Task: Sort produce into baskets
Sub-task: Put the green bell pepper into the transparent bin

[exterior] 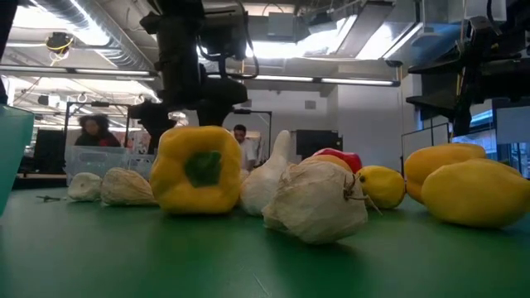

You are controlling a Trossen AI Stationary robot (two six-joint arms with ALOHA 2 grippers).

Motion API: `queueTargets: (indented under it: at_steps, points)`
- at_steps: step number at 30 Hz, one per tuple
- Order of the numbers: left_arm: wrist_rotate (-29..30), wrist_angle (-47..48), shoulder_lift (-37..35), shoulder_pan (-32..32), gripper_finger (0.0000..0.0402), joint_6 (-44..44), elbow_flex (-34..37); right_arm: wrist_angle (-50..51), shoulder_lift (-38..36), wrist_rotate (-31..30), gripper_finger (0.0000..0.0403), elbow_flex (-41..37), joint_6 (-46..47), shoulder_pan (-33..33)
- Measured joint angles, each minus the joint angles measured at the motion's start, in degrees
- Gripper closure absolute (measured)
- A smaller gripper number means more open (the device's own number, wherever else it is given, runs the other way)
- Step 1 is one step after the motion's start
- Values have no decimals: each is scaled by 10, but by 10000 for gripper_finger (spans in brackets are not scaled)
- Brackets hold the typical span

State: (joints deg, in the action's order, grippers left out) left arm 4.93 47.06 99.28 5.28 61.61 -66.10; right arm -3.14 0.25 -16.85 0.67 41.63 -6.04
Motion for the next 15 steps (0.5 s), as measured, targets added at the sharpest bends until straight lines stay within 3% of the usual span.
queueTargets:
  at_steps: [15]
  points:
    - [-20, -24, 11, 9, 60, -4, 2, 1, 0, 0, 142, 0, -1, 0]
